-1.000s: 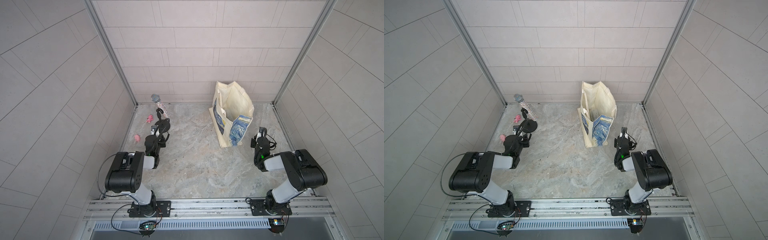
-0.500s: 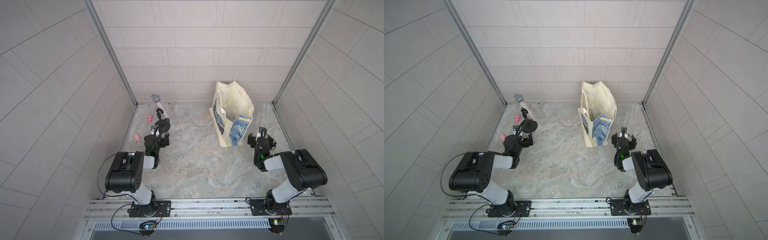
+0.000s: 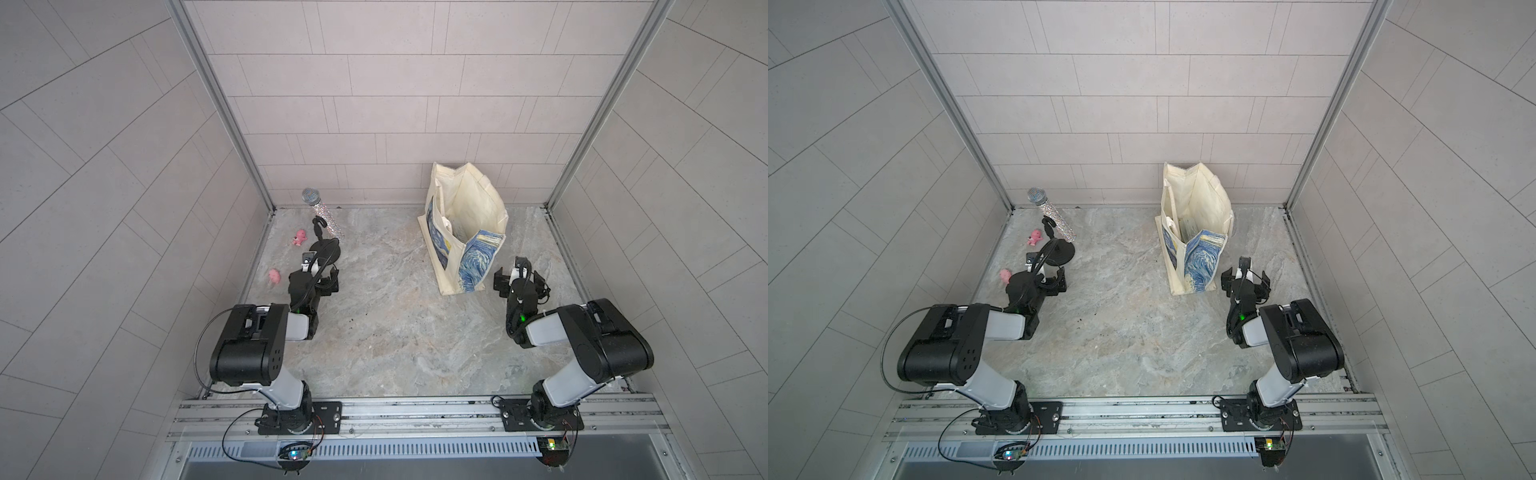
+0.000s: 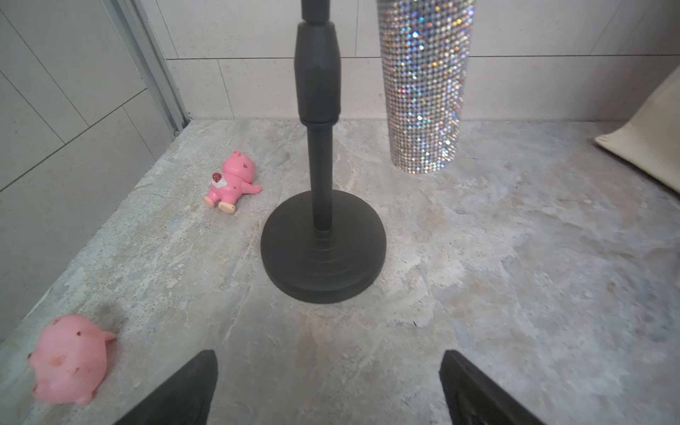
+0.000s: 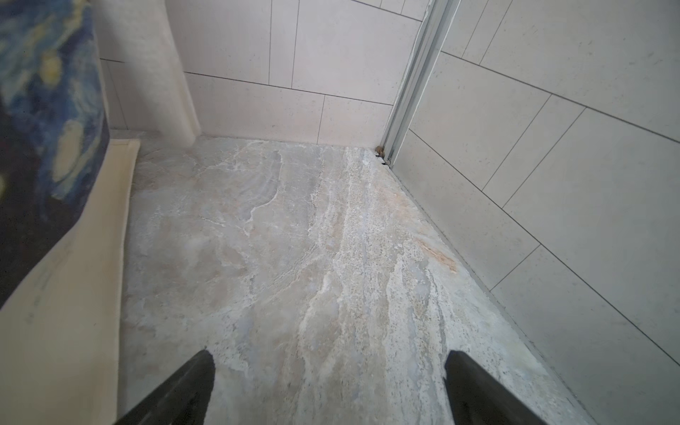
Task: Put the compass set into the canvas bag
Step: Reset both arms
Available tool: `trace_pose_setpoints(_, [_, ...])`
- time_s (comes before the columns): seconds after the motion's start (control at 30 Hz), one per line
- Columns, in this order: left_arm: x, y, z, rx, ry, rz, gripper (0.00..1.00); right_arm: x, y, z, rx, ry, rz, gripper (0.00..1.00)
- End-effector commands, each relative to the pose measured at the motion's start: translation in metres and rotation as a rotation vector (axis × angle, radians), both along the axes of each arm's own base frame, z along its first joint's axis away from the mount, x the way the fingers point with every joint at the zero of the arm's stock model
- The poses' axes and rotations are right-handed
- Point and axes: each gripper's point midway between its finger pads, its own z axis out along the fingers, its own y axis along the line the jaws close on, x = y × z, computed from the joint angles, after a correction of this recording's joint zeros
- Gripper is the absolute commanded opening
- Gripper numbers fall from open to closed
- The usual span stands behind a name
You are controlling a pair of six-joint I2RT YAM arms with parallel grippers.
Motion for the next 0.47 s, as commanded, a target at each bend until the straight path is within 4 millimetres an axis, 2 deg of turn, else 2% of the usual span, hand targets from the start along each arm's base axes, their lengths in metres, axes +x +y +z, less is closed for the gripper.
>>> trace_pose_setpoints(0.0, [-0.011,0.000,0.014,0.011,-0.110,0.005,1.00,-0.005,0.002,0.013,-0.034,-0.076,0.004,0.99])
trace_pose_setpoints(0.1, [-0.001,0.039,0.011,0.007,-0.042,0.250,1.00,0.011,0.000,0.007,-0.037,0.016,-0.024,0.99])
trace_pose_setpoints(0.13, [0.001,0.043,0.007,0.012,0.001,0.277,1.00,0.015,-0.003,0.004,-0.024,0.037,-0.029,0.99])
trace_pose_setpoints(0.2, [0.003,0.035,0.007,0.021,0.006,0.238,1.00,0.015,-0.004,0.003,-0.016,0.040,-0.024,0.99])
trace_pose_setpoints(0.43, [0.004,0.035,0.008,0.023,-0.002,0.238,1.00,0.021,-0.007,-0.002,0.026,0.066,0.004,0.99])
